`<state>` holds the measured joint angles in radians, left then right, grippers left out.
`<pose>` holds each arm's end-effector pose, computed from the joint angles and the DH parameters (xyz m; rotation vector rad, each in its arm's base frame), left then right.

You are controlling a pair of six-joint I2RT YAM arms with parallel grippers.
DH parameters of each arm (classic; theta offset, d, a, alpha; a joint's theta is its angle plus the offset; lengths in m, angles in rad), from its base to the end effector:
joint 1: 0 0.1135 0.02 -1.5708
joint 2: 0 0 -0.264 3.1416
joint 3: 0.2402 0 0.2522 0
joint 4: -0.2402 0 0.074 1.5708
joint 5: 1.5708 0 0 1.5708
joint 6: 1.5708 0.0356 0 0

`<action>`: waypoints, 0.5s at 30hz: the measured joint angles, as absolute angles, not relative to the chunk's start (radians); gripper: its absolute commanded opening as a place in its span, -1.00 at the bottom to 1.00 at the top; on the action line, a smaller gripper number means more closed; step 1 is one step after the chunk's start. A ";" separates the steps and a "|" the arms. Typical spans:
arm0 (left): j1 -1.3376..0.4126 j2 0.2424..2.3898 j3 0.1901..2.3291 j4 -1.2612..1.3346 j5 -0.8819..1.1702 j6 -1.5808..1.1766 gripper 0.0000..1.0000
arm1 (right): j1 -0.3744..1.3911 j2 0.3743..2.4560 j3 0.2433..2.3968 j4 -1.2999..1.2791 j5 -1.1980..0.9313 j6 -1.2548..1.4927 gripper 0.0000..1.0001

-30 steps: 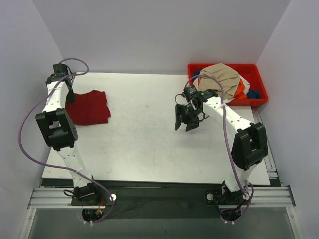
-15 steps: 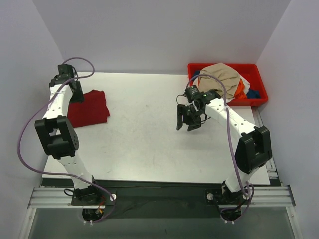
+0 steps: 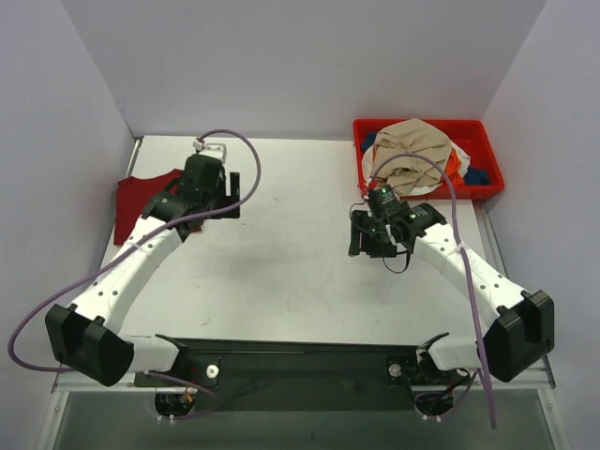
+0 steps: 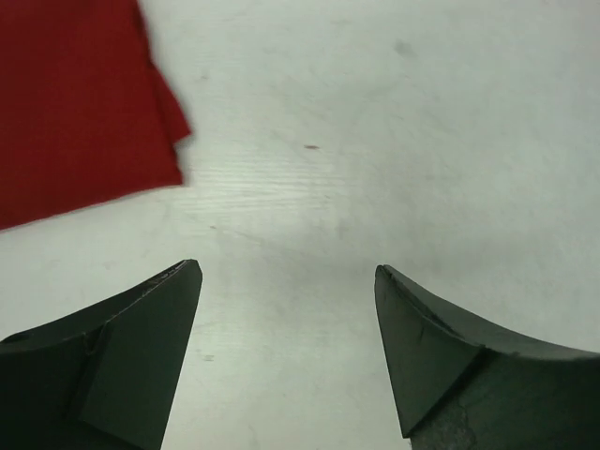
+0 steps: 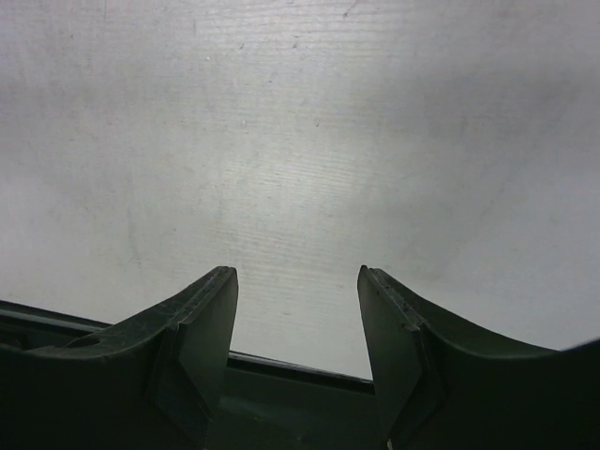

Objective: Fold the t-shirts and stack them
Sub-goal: Put the neatly folded tshirt into the corner of the board with the left arm

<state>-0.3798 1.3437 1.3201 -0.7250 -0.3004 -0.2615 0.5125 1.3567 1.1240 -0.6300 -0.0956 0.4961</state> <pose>0.2695 -0.0962 0.3514 -0.0153 2.2785 0.0141 0.2487 0.1438 0.2902 -0.0649 2.5097 0.5534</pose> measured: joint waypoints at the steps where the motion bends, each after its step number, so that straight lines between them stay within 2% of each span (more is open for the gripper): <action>1: -0.433 1.320 1.302 -0.724 -0.304 -0.281 0.72 | 0.514 1.327 1.100 -0.621 -0.081 0.500 0.09; 7: -0.647 1.228 1.219 -0.714 -0.288 -0.415 0.88 | 0.520 1.180 0.998 -0.599 0.012 0.521 0.10; 15: -0.664 1.126 1.085 -0.680 -0.252 -0.548 0.95 | 0.525 1.065 0.916 -0.588 0.088 0.553 0.11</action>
